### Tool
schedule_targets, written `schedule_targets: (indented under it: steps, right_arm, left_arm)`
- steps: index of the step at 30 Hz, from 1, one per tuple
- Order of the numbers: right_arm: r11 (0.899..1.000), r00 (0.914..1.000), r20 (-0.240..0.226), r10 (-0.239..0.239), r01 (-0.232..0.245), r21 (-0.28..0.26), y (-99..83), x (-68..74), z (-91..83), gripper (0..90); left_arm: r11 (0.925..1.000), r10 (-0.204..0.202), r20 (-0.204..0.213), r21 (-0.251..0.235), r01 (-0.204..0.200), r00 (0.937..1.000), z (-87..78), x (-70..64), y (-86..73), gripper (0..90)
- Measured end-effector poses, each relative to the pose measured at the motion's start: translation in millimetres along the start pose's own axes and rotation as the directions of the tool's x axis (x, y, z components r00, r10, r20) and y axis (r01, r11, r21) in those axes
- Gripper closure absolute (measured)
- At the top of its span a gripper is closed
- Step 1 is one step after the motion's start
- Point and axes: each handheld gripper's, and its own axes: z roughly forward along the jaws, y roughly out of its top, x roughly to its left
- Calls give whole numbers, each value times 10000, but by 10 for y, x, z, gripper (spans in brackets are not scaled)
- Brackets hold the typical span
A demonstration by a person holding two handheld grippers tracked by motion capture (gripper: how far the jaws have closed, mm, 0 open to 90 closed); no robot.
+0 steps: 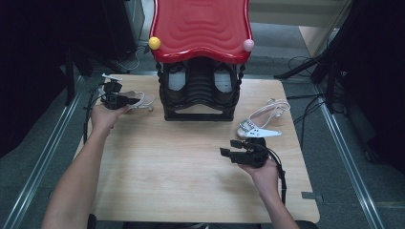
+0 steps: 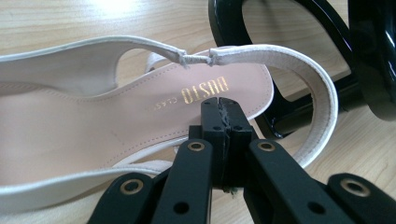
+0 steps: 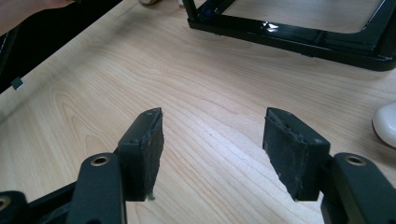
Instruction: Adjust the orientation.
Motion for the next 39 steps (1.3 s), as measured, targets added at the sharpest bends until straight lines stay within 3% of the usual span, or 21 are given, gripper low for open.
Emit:
schedule_targets:
  steps: [7, 25, 33, 35, 39]
  right_arm:
    - [9999, 10000, 52, -59, 59, 92, 38, -5, 42, 395]
    - [9991, 9990, -350, -267, 277, 306, 145, 30, 225, 395]
    - [9984, 9982, -490, -345, 367, 440, 170, 42, 298, 393]
    - [9983, 9983, -469, -350, 371, 446, 168, 40, 301, 393]
    - [9981, 9986, -418, -323, 344, 510, 163, 46, 292, 392]
  left_arm:
    - [9996, -94, -145, 281, 98, 9999, -76, 28, -50, 900]
    - [9975, -407, -716, 555, 447, 9966, -323, 173, -209, 900]
    - [9967, -626, -1368, 433, 691, 9886, -487, 299, -264, 894]
    - [9972, -502, -1630, 474, 586, 9854, -530, 330, -261, 894]
    - [9974, -563, -1588, 348, 626, 9857, -580, 329, -246, 879]
